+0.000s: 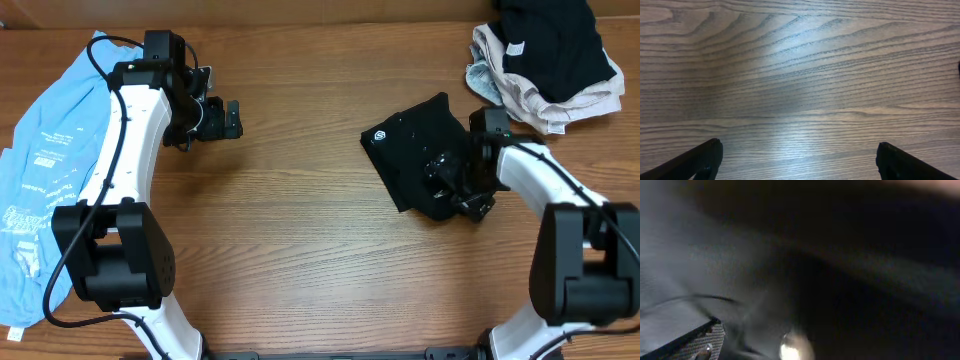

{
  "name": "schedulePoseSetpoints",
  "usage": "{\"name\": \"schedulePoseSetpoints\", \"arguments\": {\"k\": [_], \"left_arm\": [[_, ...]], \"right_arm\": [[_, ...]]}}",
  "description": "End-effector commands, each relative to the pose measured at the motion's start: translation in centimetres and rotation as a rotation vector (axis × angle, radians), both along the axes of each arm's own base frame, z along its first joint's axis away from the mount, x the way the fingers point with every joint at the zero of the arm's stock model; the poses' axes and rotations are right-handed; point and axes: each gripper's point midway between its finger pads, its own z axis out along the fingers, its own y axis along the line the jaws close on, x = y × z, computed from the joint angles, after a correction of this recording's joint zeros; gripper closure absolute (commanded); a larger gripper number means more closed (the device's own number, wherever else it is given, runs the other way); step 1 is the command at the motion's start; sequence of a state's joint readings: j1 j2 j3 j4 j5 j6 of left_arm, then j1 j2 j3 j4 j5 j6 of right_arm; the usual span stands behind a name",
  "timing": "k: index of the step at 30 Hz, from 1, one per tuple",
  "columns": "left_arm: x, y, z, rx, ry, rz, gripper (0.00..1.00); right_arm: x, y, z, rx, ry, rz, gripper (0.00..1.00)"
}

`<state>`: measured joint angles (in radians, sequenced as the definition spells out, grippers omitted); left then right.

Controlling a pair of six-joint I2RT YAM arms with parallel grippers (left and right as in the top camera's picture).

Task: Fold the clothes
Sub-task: 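Carry the bundle to the top-right clothes pile and lower it on top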

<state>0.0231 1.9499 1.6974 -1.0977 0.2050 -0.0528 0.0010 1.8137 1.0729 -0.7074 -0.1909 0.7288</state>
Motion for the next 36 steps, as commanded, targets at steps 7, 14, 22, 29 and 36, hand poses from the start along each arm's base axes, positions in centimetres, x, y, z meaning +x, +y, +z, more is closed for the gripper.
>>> {"name": "schedulePoseSetpoints", "arguments": {"k": [7,14,22,29,36], "left_arm": [[-0.1,-0.3,-0.4,-0.004,0.01,-0.012,0.0],[-0.2,-0.3,-0.4,-0.006,0.012,-0.006,0.0],[-0.3,-0.3,-0.4,-0.008,0.019,0.001,0.0],[-0.2,-0.3,-0.4,-0.007,0.018,0.001,0.0],[-0.2,-0.3,-0.4,-0.007,0.017,0.001,0.0]], "right_arm": [[2.1,4.5,-1.7,0.07,-0.188,0.208,0.12],[1.7,6.5,-2.2,0.066,-0.189,0.277,0.75],[3.1,4.7,-1.7,0.067,-0.225,0.228,0.96],[6.5,4.8,5.9,0.166,-0.41,0.348,0.96],[9.2,4.6,18.0,0.112,-0.553,0.477,0.96]]}}
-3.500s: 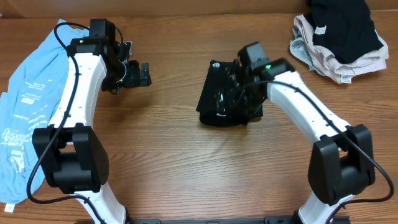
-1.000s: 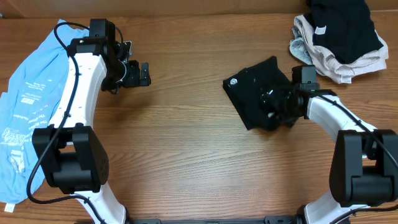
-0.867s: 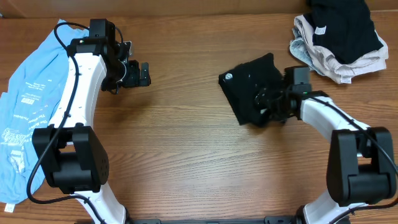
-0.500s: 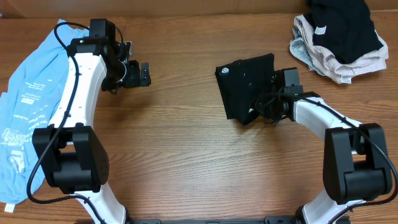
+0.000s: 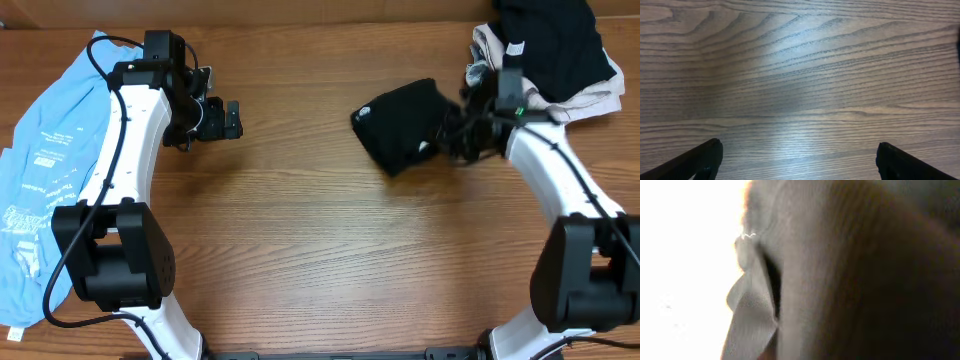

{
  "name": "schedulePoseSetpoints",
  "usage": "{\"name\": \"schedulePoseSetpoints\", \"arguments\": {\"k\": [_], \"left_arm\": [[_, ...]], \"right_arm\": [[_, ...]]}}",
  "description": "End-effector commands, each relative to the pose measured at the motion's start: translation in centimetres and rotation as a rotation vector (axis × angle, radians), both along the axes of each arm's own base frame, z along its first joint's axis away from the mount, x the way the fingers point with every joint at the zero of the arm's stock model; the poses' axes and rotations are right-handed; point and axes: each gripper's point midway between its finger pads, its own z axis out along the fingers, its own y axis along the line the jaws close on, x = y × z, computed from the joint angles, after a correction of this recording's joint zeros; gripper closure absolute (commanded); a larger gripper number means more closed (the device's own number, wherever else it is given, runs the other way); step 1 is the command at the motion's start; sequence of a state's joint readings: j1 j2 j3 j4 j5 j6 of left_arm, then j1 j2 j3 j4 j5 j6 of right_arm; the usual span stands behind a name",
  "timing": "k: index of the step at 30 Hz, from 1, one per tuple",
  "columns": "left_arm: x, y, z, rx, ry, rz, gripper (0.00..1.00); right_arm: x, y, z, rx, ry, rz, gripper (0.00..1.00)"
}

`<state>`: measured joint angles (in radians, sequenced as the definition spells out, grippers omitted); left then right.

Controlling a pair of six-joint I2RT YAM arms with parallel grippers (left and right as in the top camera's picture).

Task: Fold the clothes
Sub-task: 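Carry the bundle to the top-right clothes pile and lower it on top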

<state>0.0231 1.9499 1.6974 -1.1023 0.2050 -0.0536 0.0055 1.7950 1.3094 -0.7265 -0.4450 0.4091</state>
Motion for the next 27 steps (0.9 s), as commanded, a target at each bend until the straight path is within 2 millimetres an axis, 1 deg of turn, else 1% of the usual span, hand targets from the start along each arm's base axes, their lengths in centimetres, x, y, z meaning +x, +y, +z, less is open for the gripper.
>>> {"name": "schedulePoseSetpoints", "arguments": {"k": [1,5,8,9,11,13,14,20,22,23,25,27], "left_arm": [[-0.1,-0.3,-0.4,-0.007,0.012,0.0,0.0],[-0.1,-0.3,-0.4,-0.007,0.012,0.0,0.0],[-0.1,-0.3,-0.4,-0.006,0.012,0.0,0.0],[-0.1,-0.3,-0.4,-0.006,0.012,0.0,0.0],[0.0,-0.3,-0.4,-0.006,0.008,0.0,0.0],[0.0,-0.3,-0.3,-0.006,0.005,0.0,0.0],[0.1,-0.3,-0.3,-0.006,0.004,0.0,0.0],[0.5,-0.2,-0.3,-0.002,-0.014,0.001,0.0],[0.8,-0.2,-0.2,-0.003,-0.026,0.001,0.0],[1.0,-0.2,-0.1,-0.003,-0.034,0.001,0.0],[1.1,-0.2,-0.1,-0.003,-0.041,0.001,0.0],[1.2,-0.2,-0.1,-0.003,-0.044,0.001,0.0]], "right_arm": [[2.9,0.3,10.3,-0.02,-0.25,0.092,0.96],[4.7,-0.2,15.8,-0.031,-0.377,0.078,0.96],[6.1,-1.0,19.0,-0.053,-0.485,0.074,0.96],[6.6,-1.5,20.2,-0.06,-0.526,0.067,0.96],[7.4,-2.3,22.1,-0.073,-0.594,0.054,0.96],[8.1,-3.5,24.1,-0.1,-0.675,0.046,0.96],[8.7,-4.5,25.4,-0.111,-0.722,0.026,0.96],[10.6,-9.1,30.3,-0.157,-0.938,-0.043,0.96],[11.4,-9.9,31.5,-0.16,-1.014,-0.045,0.96],[12.1,-10.4,32.1,-0.161,-1.064,-0.042,0.96],[13.2,-10.9,32.1,-0.165,-1.104,-0.042,0.96],[14.4,-11.3,31.4,-0.171,-1.124,-0.043,0.96]]}}
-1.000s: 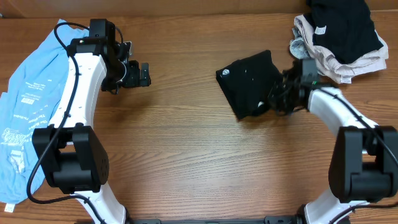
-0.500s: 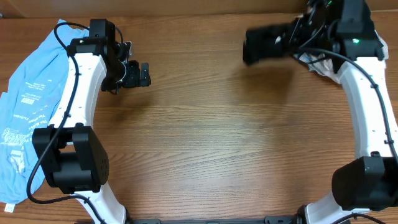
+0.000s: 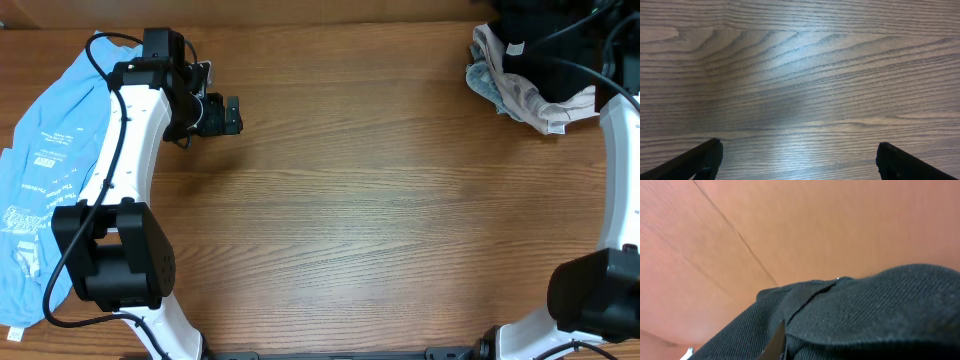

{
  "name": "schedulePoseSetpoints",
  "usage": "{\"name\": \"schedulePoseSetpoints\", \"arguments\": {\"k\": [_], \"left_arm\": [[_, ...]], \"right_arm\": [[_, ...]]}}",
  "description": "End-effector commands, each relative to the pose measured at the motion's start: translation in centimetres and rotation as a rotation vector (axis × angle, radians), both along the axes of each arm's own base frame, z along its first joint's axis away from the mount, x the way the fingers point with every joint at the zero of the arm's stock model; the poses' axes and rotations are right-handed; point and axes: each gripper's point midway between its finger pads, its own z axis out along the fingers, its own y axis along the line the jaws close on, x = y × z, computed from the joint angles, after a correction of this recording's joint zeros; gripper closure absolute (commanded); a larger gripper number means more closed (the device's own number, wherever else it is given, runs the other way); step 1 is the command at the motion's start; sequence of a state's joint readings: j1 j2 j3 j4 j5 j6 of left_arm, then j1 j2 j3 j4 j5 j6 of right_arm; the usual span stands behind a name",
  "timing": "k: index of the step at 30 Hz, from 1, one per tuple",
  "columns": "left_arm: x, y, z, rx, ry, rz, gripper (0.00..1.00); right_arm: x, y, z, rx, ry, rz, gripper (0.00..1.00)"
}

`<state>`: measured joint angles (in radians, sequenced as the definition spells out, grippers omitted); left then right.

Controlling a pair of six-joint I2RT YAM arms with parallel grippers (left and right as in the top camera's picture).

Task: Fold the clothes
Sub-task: 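Carry the bundle to the top-right clothes pile and lower it on top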

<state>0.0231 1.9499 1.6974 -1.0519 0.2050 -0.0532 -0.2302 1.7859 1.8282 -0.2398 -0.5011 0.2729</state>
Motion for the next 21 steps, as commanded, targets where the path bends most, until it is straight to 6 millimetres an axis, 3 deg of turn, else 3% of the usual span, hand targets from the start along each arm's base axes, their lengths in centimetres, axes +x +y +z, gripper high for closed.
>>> {"name": "schedulePoseSetpoints", "arguments": {"k": [1,8,14,21], "left_arm": [[0.1,-0.2,-0.4,-0.004,0.004,0.001,0.0],[0.3,-0.2,-0.3,-0.003,-0.007,0.001,0.0],[0.5,-0.2,-0.2,-0.003,-0.013,0.001,0.0],[0.8,-0.2,-0.1,-0.003,-0.028,0.002,0.0]], "right_arm": [[2.0,0.4,0.1,-0.018,-0.065,0.047,0.96],[5.6,-2.4,-3.6,-0.039,-0.114,0.044,0.96],[7.3,-7.0,-6.5,-0.045,-0.146,-0.007,0.96],[6.9,-9.6,-6.1,-0.066,-0.191,-0.023,0.96]]}}
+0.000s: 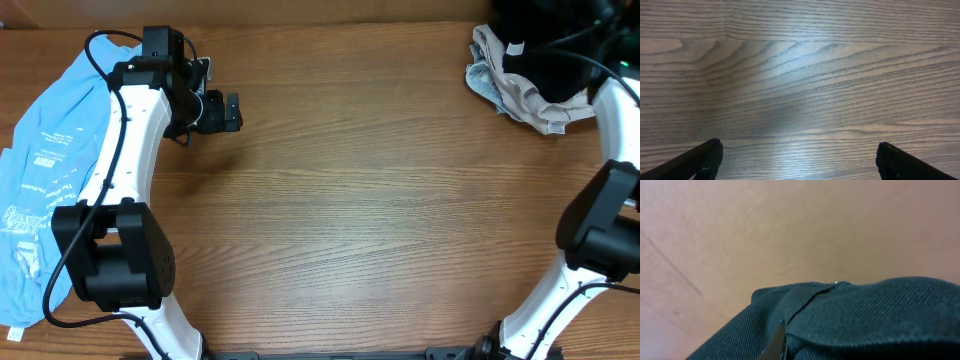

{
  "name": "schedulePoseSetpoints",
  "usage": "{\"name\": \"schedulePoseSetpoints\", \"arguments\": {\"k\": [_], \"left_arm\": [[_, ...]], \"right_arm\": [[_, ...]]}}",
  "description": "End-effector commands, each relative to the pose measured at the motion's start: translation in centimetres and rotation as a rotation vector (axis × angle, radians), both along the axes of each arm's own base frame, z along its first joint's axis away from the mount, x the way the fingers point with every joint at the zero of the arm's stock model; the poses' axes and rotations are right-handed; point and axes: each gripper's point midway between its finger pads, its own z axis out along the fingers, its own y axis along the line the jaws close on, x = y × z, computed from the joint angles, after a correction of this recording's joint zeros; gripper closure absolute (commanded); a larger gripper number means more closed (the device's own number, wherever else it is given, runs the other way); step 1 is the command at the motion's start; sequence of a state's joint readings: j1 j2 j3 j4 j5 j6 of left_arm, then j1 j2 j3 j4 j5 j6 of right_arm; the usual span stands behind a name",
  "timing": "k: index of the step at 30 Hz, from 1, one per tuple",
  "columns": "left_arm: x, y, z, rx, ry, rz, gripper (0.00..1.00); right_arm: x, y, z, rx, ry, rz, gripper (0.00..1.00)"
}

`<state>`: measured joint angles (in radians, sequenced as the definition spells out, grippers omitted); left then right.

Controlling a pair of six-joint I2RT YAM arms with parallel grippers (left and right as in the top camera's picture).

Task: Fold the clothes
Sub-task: 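Carry the bundle to the top-right clothes pile and lower it on top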

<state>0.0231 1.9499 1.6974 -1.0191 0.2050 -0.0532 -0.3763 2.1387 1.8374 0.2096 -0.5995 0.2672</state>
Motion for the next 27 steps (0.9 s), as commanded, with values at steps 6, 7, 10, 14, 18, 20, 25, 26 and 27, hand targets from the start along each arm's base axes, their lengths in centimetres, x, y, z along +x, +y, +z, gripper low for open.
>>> {"name": "schedulePoseSetpoints", "arguments": {"k": [6,7,10,14,18,20,25,26,27], "left_arm": [[0.2,-0.2,-0.3,-0.004,-0.001,0.002,0.0],[0.2,-0.2,-0.3,-0.006,0.001,0.008,0.0],[0.2,-0.2,-0.3,-0.01,0.002,0.021,0.0],[0.3,-0.2,-0.3,-0.011,0.0,0.023,0.0],[0.8,-0.2,-0.1,-0.011,-0.023,0.024,0.0],[1.1,-0.3,0.0,-0.014,-0.033,0.029,0.0],[1.3,-0.3,0.1,-0.017,-0.044,0.031,0.0],[1.3,-0.3,0.1,-0.017,-0.044,0.031,0.0],[1.3,-0.3,0.1,-0.017,-0.045,0.031,0.0]], "right_arm": [[0.0,-0.4,1.1,-0.079,-0.055,0.02,0.96],[0.3,-0.5,0.1,-0.075,-0.037,0.019,0.96],[0.8,-1.3,-2.7,-0.072,0.01,0.014,0.96],[0.1,-4.1,-6.7,-0.039,0.14,-0.022,0.96],[-2.3,-7.9,-9.7,-0.001,0.267,-0.067,0.96],[-4.1,-9.1,-11.2,0.031,0.331,-0.045,0.96],[-7.1,-11.1,-13.9,0.138,0.462,-0.057,0.59],[-7.4,-10.9,-14.0,0.144,0.466,-0.036,0.39],[-7.7,-10.4,-14.0,0.153,0.469,-0.008,0.18]]}}
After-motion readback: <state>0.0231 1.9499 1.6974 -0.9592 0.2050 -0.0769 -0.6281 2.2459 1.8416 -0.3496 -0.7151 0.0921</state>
